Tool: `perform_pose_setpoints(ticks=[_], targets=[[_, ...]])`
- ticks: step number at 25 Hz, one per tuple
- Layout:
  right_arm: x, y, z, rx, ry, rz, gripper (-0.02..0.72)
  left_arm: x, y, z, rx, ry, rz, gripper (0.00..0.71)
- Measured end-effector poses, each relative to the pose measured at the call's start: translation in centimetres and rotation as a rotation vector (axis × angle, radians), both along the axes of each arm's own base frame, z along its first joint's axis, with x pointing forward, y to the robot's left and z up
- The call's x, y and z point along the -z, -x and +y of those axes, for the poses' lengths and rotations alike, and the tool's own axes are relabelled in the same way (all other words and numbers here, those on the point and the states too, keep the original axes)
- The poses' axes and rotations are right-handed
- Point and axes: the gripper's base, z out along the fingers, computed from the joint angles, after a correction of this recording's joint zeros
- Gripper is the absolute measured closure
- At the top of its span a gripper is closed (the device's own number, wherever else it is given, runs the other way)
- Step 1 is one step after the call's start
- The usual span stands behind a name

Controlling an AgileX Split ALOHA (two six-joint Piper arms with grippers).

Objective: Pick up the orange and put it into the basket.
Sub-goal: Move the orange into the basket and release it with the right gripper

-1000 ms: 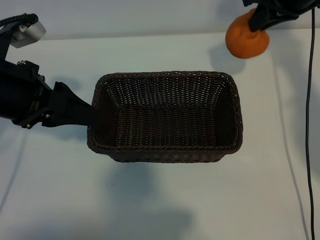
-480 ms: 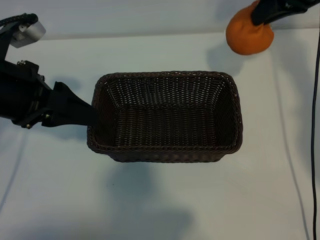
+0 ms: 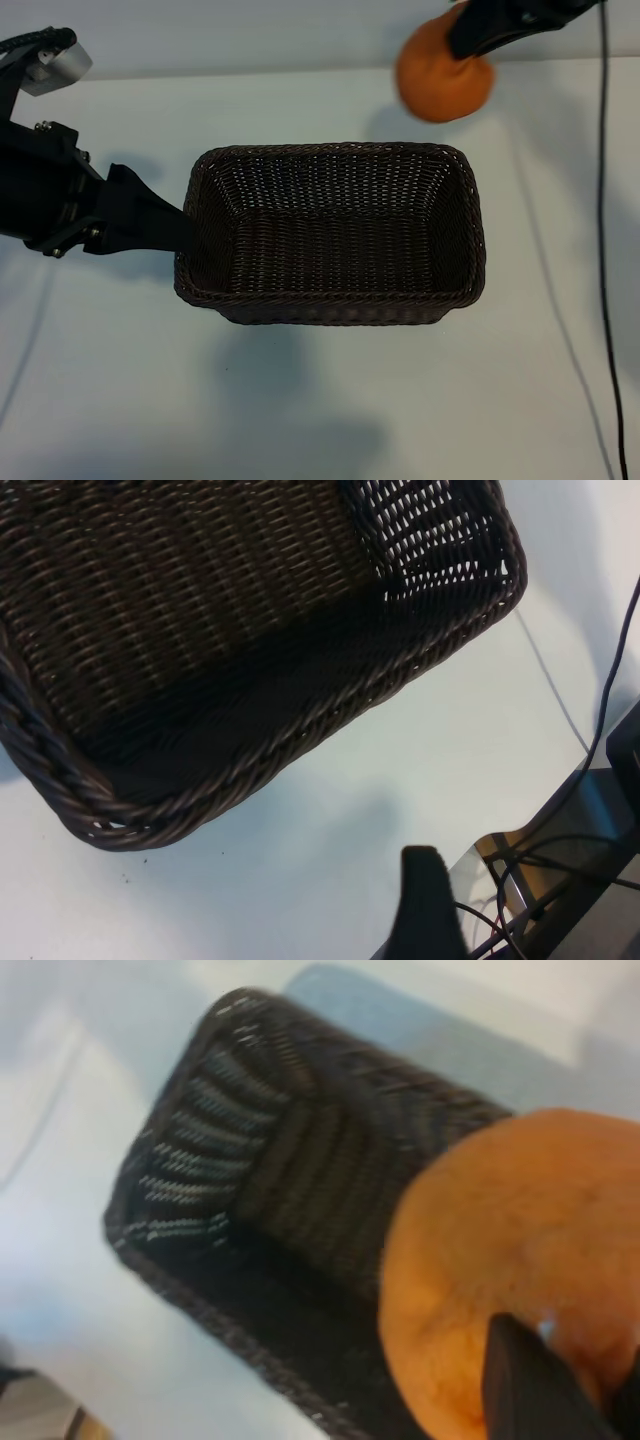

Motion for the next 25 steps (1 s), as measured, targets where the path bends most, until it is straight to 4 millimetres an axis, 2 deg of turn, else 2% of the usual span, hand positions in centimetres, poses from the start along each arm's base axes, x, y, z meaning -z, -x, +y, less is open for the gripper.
perform_pose_setpoints(ticks=[9, 16, 25], targets=[[0.2, 1.0, 3.0, -0.09, 0.048, -0.011, 0.613, 0.0, 0.0, 0.0, 0.0, 0.0, 0.0, 0.168], [0.6, 1.7, 4.4, -0.138, 0.072, -0.006, 0.616, 0.0, 0.0, 0.0, 0.0, 0.0, 0.0, 0.168], [4.6, 2.4, 4.2, -0.183, 0.119, 0.103, 0.616, 0.0, 0.0, 0.0, 0.0, 0.0, -0.001, 0.168]])
